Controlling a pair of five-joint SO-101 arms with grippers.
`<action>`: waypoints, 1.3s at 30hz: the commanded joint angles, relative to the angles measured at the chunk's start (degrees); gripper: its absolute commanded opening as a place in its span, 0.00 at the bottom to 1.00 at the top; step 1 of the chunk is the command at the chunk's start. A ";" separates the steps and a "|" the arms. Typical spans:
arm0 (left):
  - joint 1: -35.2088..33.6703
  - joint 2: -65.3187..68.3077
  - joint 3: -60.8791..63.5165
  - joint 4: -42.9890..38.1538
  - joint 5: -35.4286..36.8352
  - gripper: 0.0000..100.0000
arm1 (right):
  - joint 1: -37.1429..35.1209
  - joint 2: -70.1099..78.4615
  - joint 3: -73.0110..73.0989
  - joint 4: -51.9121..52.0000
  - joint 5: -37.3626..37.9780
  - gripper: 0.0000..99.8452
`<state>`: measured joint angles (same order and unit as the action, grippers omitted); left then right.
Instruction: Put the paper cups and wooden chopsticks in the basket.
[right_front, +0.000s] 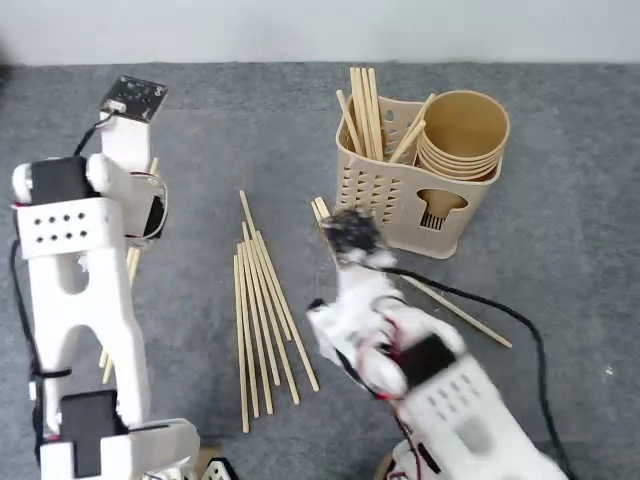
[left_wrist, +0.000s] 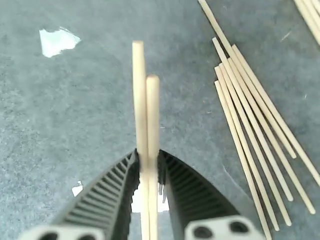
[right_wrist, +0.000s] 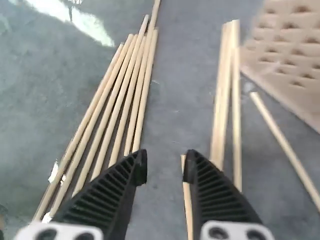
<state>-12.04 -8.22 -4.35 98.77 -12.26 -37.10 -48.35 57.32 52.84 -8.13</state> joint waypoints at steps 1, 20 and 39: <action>-0.35 -3.60 -1.01 -0.35 0.79 0.01 | -2.33 12.97 -3.96 -10.42 0.18 0.17; -0.44 -4.22 -1.01 -0.35 0.79 0.01 | -4.53 52.44 -30.59 -15.16 -0.18 0.17; -0.44 -4.22 -1.01 -0.26 0.79 0.01 | -2.15 63.52 -36.04 -15.08 2.81 0.07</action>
<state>-12.04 -9.71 -4.35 98.86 -12.00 -40.79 14.77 22.68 38.33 -6.11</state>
